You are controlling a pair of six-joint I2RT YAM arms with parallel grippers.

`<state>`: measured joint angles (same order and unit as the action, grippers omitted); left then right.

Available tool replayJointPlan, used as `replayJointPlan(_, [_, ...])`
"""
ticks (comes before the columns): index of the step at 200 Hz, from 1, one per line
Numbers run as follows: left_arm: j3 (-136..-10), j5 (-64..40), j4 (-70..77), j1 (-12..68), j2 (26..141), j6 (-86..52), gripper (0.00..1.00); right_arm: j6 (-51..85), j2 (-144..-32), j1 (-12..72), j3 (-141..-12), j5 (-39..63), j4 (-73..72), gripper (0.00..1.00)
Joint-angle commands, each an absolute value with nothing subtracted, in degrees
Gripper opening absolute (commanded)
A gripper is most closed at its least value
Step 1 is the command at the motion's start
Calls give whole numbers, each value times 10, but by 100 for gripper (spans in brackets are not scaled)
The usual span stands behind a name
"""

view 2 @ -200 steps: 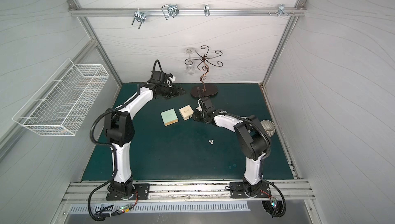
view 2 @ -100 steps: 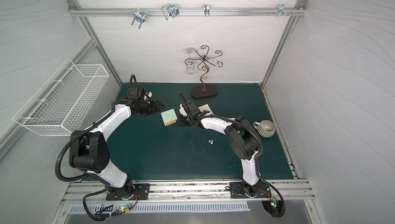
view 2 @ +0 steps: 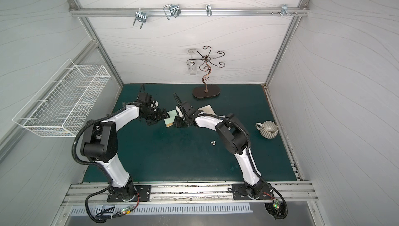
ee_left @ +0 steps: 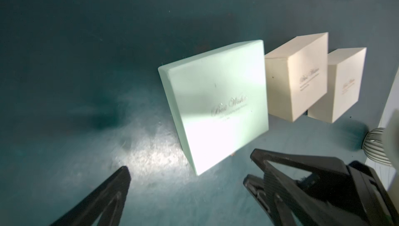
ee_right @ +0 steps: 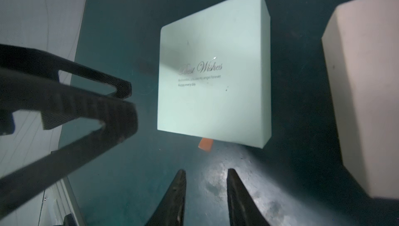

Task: Place the earrings into the drawer-style jewelry box
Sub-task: Open the drawer in the jewelry box.

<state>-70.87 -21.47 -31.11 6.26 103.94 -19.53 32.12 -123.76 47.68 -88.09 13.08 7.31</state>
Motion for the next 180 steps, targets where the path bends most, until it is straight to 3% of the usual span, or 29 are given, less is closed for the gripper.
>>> replayJointPlan(1, [-747,-227,-301,61,1061,-192,99,329,-1258,481,-905,137,95,35])
replayJointPlan(180, [-794,-218,-324,61,1144,-192,99,343,-1309,481,-951,146,97,29])
